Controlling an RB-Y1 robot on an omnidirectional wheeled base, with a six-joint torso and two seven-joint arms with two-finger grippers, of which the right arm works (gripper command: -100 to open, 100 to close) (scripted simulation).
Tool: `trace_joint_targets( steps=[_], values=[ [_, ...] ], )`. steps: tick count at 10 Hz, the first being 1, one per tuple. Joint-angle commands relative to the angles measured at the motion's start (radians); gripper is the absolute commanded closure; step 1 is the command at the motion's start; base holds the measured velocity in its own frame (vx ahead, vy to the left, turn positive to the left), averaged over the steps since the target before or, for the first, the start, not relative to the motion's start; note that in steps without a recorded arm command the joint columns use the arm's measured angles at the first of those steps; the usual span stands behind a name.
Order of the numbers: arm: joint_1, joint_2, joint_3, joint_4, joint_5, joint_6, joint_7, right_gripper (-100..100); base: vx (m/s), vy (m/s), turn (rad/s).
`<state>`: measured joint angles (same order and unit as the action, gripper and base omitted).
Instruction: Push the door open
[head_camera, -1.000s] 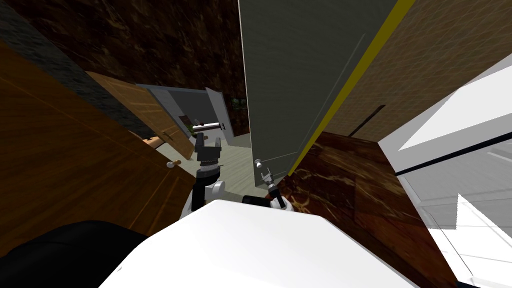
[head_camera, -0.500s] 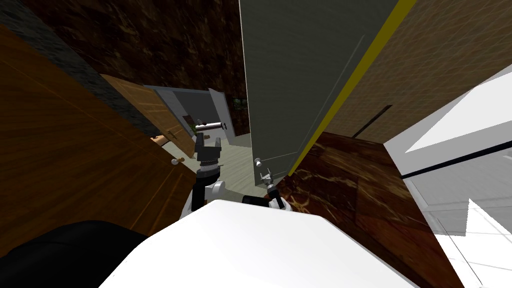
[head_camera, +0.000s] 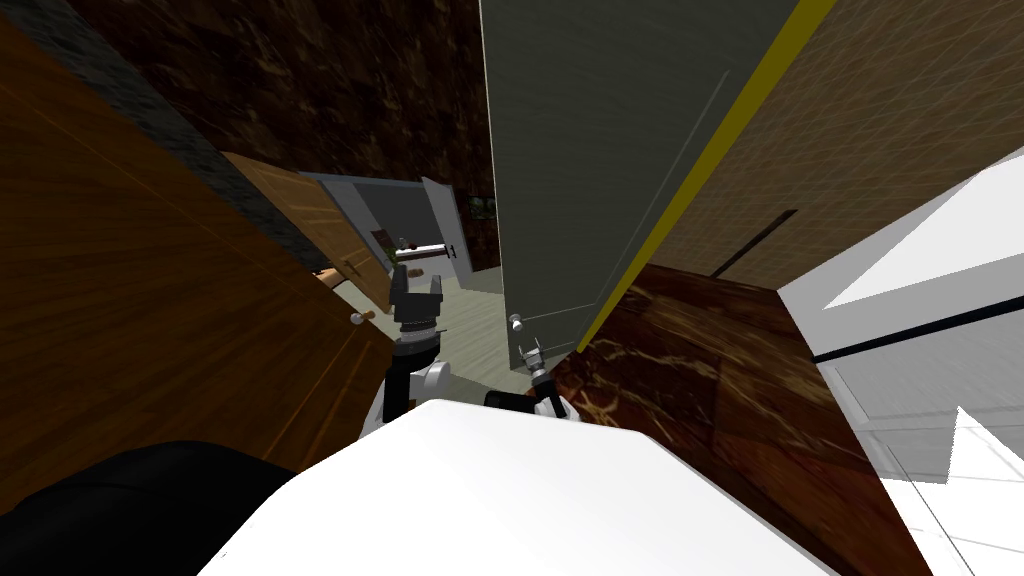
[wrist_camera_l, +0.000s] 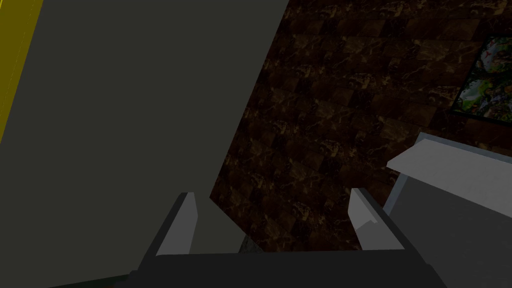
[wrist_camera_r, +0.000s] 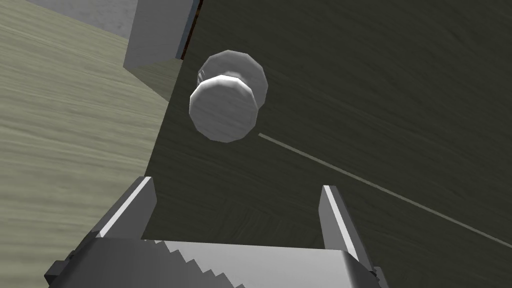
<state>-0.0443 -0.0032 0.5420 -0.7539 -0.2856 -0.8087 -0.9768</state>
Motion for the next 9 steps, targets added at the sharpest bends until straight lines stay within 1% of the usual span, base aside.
trace_joint_targets(
  steps=[1, 2, 4, 7, 9],
  values=[
    [0.006, 0.008, 0.009, -0.007, -0.024, 0.003, -0.050, -100, -0.033, -0.032, 0.068],
    [0.006, 0.008, 0.009, -0.007, -0.024, 0.003, -0.060, -100, -0.026, -0.024, 0.029],
    [0.011, 0.019, 0.020, -0.012, -0.052, 0.004, -0.124, -100, -0.032, -0.027, 0.047],
    [0.018, 0.035, 0.033, -0.017, -0.085, 0.006, -0.210, -100, -0.037, -0.035, 0.049],
    [0.021, 0.043, 0.040, -0.020, -0.101, 0.007, -0.251, -100, -0.029, -0.021, 0.037]
  ],
)
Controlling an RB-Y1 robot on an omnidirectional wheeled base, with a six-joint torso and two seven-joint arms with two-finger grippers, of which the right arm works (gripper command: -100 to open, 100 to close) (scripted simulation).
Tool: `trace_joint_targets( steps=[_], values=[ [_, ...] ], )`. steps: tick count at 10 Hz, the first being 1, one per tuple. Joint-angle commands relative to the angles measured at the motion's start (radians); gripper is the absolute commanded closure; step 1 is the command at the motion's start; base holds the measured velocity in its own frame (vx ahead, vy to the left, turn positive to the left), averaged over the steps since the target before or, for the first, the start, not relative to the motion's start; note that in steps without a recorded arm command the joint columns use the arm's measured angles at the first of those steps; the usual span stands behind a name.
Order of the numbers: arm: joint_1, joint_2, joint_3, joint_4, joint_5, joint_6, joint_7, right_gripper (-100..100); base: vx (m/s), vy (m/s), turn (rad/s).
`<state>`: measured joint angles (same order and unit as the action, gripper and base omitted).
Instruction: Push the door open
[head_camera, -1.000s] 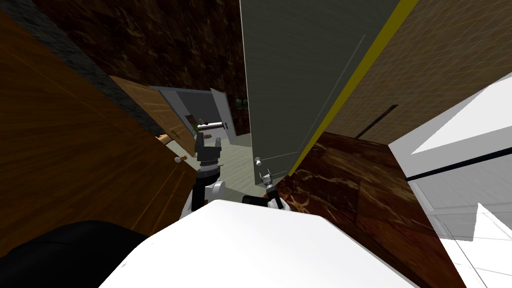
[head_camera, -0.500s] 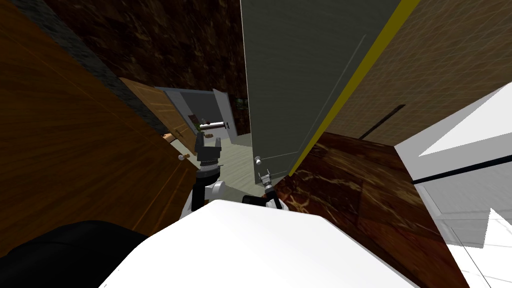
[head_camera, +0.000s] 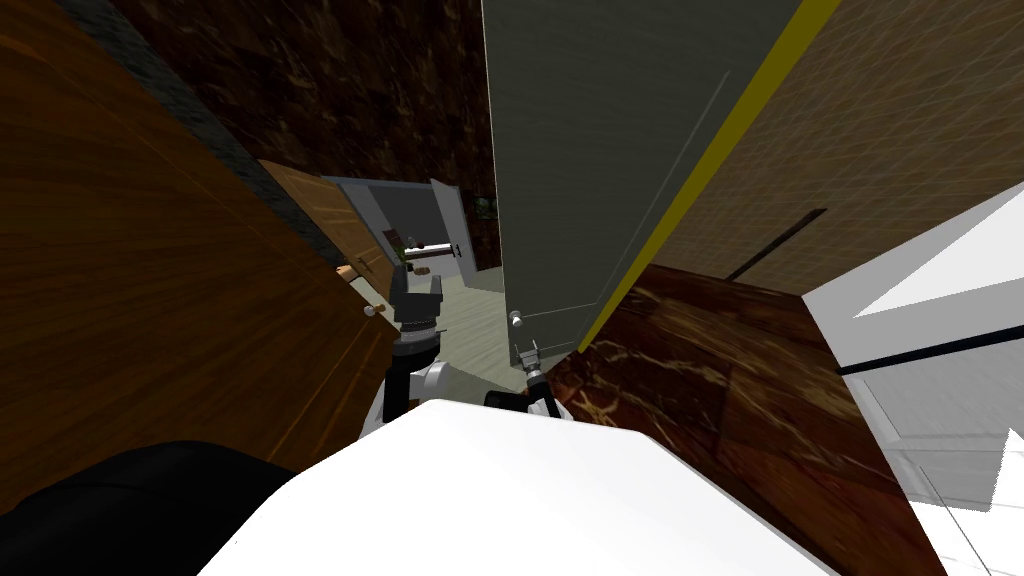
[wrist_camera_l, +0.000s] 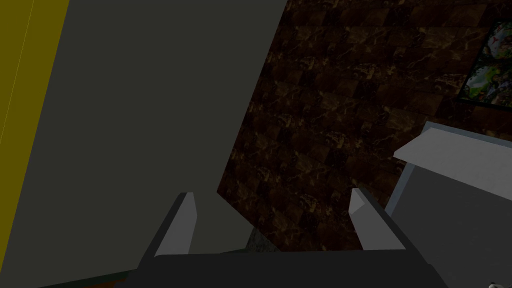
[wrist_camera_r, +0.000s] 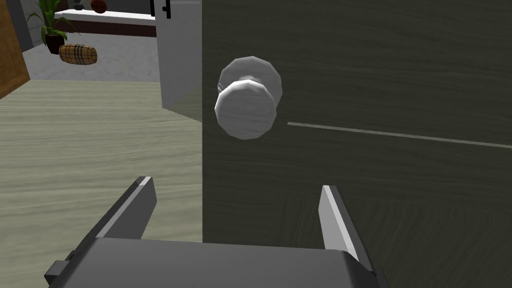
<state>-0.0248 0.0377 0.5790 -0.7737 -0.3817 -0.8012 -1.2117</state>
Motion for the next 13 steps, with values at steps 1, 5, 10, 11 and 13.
trace_joint_targets(
  steps=[1, 5, 10, 11, 13],
  values=[
    [0.003, 0.007, 0.006, -0.002, -0.014, 0.000, -0.038, -100, -0.024, -0.019, 0.028],
    [-0.005, -0.056, -0.002, 0.002, -0.013, 0.000, -0.031, -100, 0.110, 0.042, 0.018],
    [-0.015, -0.021, -0.011, 0.008, -0.020, -0.001, -0.037, -100, 0.192, 0.066, 0.015],
    [-0.015, -0.011, -0.011, 0.008, -0.021, -0.001, -0.037, -100, 0.136, 0.064, 0.026],
    [-0.015, -0.021, -0.012, 0.016, -0.021, -0.002, -0.039, 100, 0.024, 0.013, -0.001]
  ],
)
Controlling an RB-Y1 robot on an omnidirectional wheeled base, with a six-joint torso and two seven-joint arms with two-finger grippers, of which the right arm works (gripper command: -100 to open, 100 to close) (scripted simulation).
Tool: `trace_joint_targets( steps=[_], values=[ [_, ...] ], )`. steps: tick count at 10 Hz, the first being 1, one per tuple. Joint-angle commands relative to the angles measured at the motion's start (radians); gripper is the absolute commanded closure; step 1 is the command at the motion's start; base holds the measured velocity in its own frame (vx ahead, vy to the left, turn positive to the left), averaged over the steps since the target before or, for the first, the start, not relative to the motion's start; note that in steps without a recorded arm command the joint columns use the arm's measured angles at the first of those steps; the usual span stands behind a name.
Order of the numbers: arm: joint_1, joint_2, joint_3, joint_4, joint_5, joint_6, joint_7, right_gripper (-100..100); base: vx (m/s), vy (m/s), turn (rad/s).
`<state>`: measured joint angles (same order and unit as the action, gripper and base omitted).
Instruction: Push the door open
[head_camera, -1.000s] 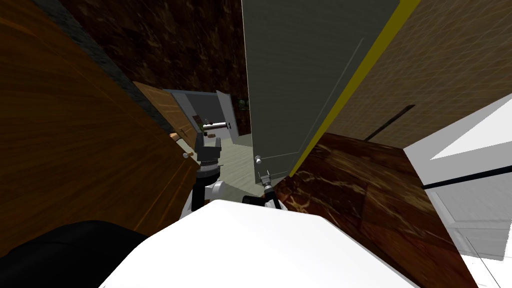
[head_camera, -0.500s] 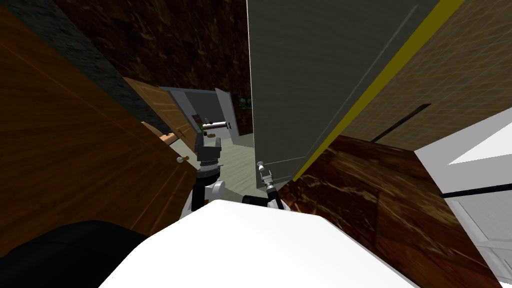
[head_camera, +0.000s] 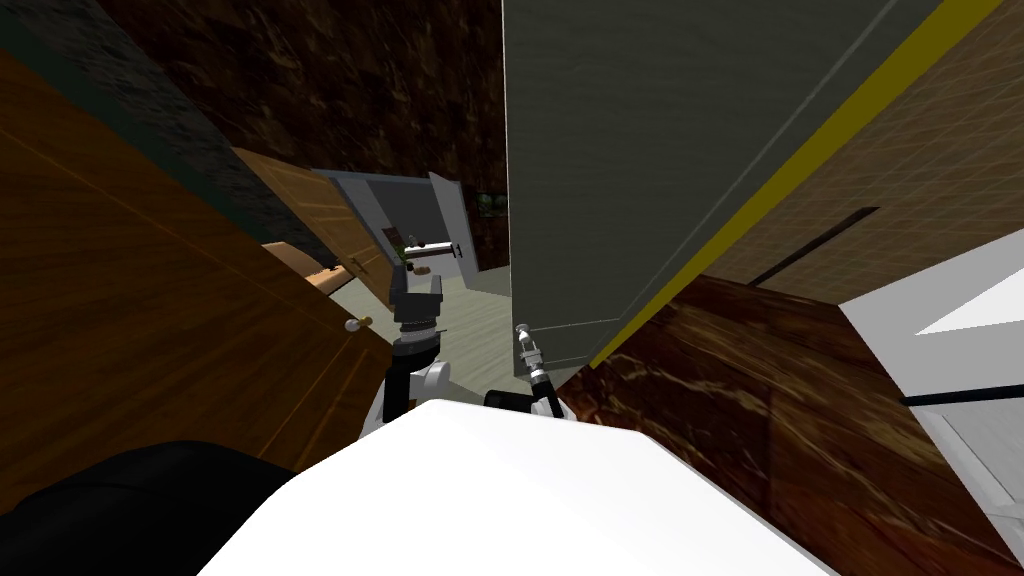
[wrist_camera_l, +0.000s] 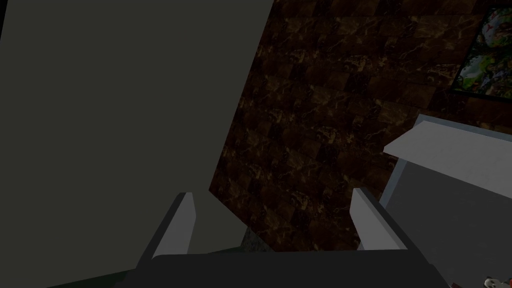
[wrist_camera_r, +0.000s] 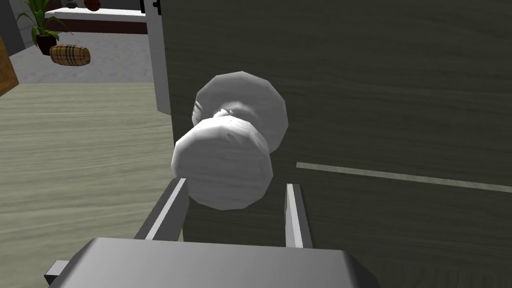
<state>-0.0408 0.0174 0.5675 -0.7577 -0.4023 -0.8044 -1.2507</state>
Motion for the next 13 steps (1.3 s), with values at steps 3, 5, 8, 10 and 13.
trace_joint_targets(
  steps=[3, 5, 8, 10, 13],
  values=[
    [0.001, -0.001, 0.000, 0.000, 0.000, 0.001, 0.000, 100, -0.017, -0.009, 0.000],
    [0.001, -0.001, 0.000, 0.000, 0.000, 0.001, 0.000, 100, -0.003, -0.002, 0.000],
    [0.010, -0.035, -0.007, -0.011, -0.010, 0.000, 0.003, -100, -0.164, 0.005, -0.071],
    [0.014, 0.001, -0.011, -0.017, -0.016, -0.001, 0.004, -100, -0.213, 0.014, -0.066],
    [0.018, -0.023, -0.014, -0.025, -0.017, 0.001, 0.007, -100, -0.047, 0.003, 0.002]
  ],
)
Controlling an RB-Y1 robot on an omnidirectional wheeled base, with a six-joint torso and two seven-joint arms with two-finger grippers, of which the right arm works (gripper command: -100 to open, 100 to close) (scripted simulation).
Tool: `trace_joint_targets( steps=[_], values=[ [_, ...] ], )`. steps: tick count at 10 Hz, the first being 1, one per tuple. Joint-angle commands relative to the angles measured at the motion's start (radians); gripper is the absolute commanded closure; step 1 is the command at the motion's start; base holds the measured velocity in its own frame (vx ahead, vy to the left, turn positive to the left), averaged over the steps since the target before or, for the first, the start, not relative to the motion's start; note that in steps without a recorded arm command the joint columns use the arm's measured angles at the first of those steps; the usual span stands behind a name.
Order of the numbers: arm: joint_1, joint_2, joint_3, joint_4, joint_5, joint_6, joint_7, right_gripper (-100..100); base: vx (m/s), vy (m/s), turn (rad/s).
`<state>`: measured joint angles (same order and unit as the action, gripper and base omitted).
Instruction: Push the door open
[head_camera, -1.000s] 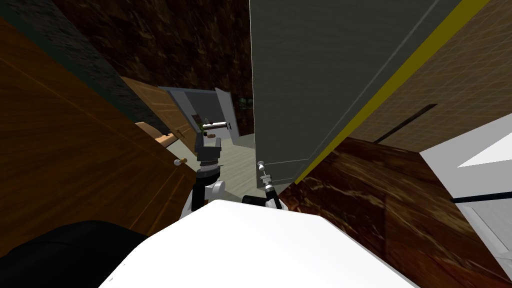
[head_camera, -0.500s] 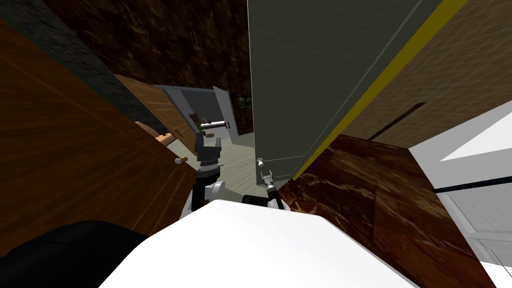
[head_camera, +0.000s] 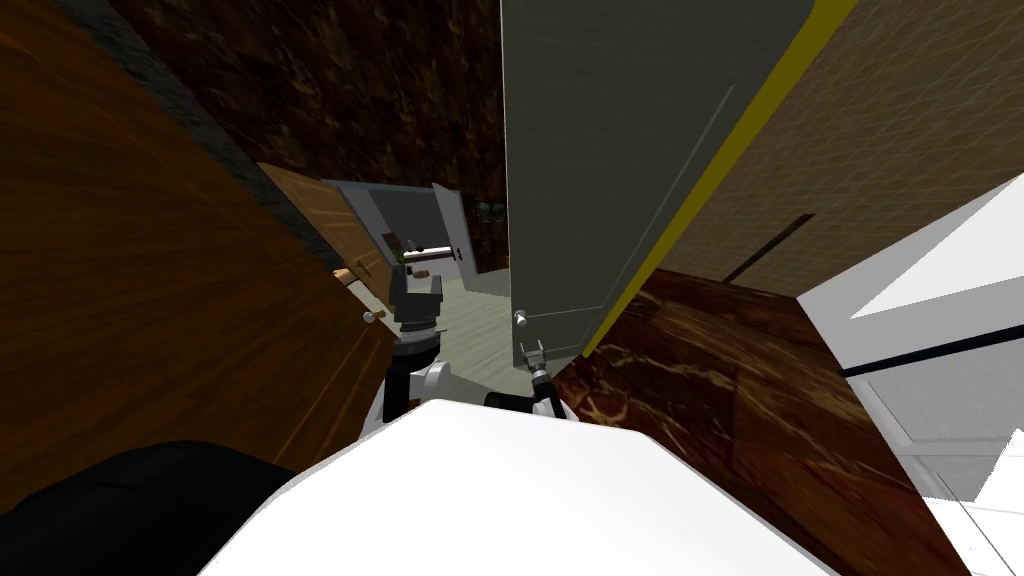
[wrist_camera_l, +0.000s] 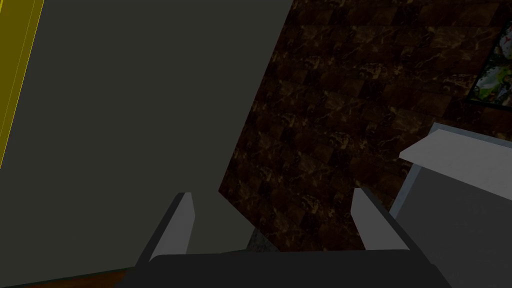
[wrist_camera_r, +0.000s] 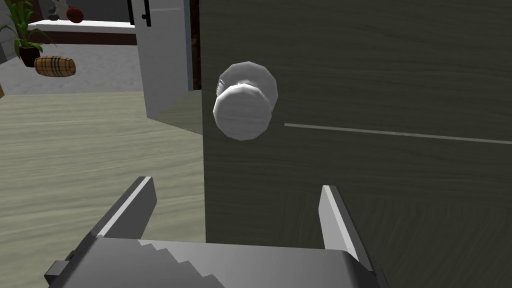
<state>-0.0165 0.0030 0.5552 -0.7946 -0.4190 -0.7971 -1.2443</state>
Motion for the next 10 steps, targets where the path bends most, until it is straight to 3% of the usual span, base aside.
trace_joint_targets(
  steps=[1, 4, 6, 8, 9, 10],
  values=[
    [-0.007, -0.014, -0.003, 0.013, -0.001, -0.007, 0.000, -100, 0.147, 0.024, 0.015],
    [-0.011, -0.032, -0.007, 0.018, -0.002, -0.016, -0.004, -100, 0.201, 0.078, 0.020],
    [-0.013, -0.023, -0.010, 0.021, -0.003, -0.022, -0.006, -100, 0.200, 0.047, 0.029],
    [-0.016, 0.010, -0.013, 0.025, -0.004, -0.028, -0.008, -100, 0.187, 0.079, 0.020],
    [-0.020, -0.001, -0.012, 0.036, -0.004, -0.029, -0.011, -100, 0.068, 0.042, 0.003],
    [-0.020, -0.001, -0.012, 0.036, -0.004, -0.029, -0.011, 100, -0.010, -0.003, 0.006]
  ],
)
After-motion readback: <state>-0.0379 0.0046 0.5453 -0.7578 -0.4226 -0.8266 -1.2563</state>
